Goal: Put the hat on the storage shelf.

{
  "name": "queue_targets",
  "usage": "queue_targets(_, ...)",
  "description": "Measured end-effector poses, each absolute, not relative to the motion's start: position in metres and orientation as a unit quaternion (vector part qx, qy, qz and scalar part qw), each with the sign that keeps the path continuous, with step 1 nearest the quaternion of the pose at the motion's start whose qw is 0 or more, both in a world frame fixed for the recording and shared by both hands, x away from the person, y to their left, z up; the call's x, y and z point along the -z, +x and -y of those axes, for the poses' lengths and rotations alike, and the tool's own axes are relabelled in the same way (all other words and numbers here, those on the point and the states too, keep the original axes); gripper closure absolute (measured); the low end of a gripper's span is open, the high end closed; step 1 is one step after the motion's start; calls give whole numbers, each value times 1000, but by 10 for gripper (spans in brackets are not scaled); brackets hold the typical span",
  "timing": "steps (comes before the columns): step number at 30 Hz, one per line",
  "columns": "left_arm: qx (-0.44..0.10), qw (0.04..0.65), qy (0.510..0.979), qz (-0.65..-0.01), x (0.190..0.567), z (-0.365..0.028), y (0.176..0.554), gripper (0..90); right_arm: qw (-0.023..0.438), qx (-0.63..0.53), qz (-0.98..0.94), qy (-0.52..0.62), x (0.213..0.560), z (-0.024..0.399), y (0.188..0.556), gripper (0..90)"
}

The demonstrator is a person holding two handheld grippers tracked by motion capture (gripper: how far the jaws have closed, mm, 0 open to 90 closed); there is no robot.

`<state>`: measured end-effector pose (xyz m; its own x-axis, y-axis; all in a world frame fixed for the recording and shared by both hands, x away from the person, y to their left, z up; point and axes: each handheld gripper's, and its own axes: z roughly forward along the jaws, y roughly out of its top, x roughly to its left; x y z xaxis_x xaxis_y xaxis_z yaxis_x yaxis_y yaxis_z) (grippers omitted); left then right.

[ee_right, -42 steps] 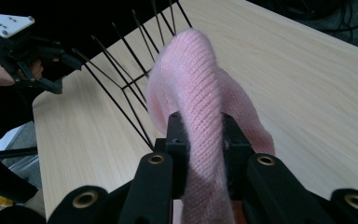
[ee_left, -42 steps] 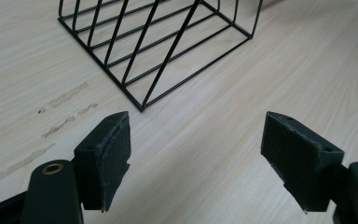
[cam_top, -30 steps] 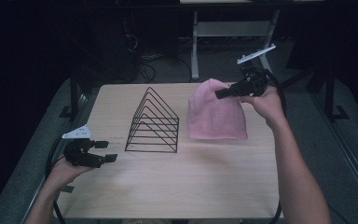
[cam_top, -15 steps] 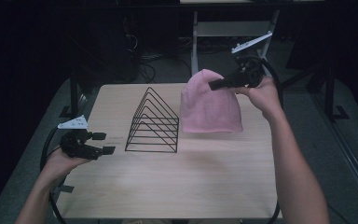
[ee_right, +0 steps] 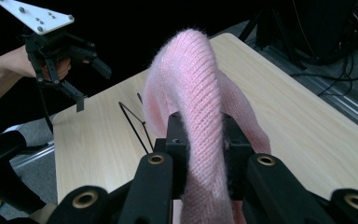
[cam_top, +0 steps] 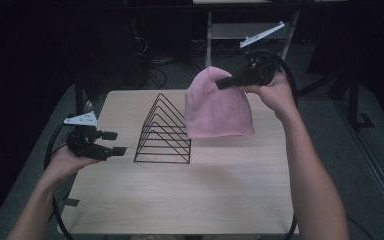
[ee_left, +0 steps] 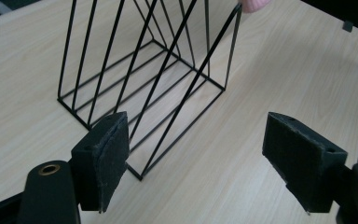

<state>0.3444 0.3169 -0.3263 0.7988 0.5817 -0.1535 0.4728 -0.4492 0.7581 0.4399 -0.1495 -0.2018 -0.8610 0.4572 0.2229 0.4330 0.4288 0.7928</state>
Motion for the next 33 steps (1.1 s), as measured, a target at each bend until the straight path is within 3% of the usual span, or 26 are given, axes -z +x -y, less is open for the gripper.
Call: queue_targets(33, -53, 432, 862, -261, 267, -276, 379, 239, 16, -486, -854, 185, 143, 89, 447, 771)
